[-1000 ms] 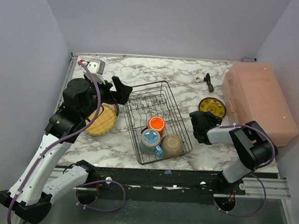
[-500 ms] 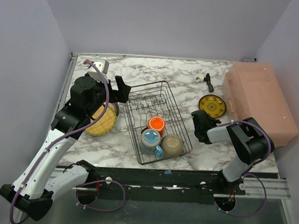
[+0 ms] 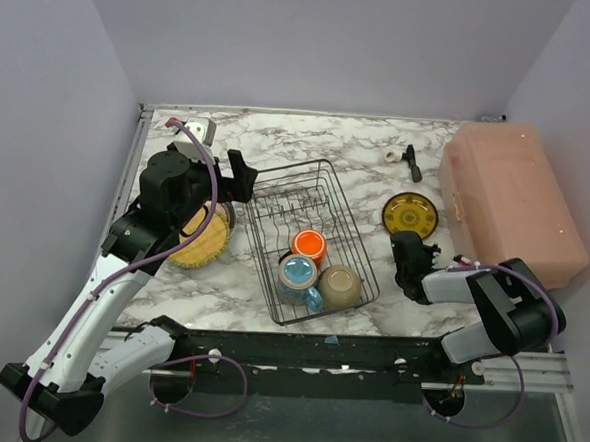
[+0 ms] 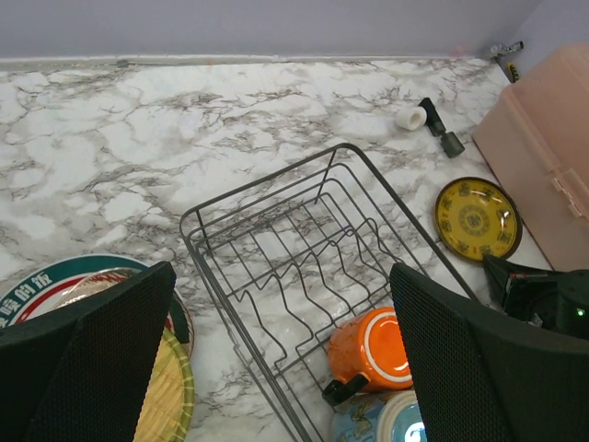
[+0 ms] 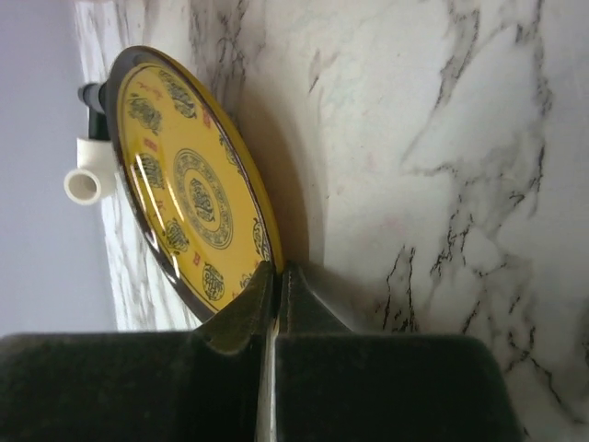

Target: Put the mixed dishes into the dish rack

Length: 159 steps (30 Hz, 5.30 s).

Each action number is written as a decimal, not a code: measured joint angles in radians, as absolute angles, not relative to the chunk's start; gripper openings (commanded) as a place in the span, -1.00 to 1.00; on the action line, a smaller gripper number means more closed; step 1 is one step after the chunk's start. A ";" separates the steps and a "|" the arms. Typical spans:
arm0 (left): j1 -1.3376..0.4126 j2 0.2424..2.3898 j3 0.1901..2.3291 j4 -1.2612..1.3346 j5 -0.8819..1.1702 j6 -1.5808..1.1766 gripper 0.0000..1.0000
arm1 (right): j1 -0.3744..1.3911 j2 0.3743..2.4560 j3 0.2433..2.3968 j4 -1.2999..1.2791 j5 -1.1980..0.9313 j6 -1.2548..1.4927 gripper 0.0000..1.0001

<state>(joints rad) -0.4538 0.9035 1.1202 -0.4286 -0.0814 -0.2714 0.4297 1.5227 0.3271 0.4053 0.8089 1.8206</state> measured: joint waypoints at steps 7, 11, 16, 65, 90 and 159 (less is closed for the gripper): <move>-0.454 0.905 1.120 -0.427 -0.076 -0.272 0.97 | 0.430 1.320 0.330 0.302 0.755 1.572 -1.00; -0.454 0.912 1.120 -0.428 -0.063 -0.276 0.97 | 0.430 1.237 0.402 0.221 0.743 1.417 -1.00; -0.454 0.927 1.120 -0.428 -0.038 -0.287 0.97 | 0.430 1.130 0.483 0.149 0.710 1.158 -1.00; -0.460 0.991 1.122 -0.436 -0.043 -0.276 0.97 | 0.979 1.652 1.380 -0.651 1.080 0.425 -1.00; -0.459 1.016 1.136 -0.447 -0.043 -0.275 0.97 | 1.022 1.600 1.313 -0.683 0.968 0.638 0.42; 0.067 0.517 0.254 -0.486 0.028 -1.474 -0.24 | 1.022 0.794 0.735 -0.263 0.482 0.591 0.55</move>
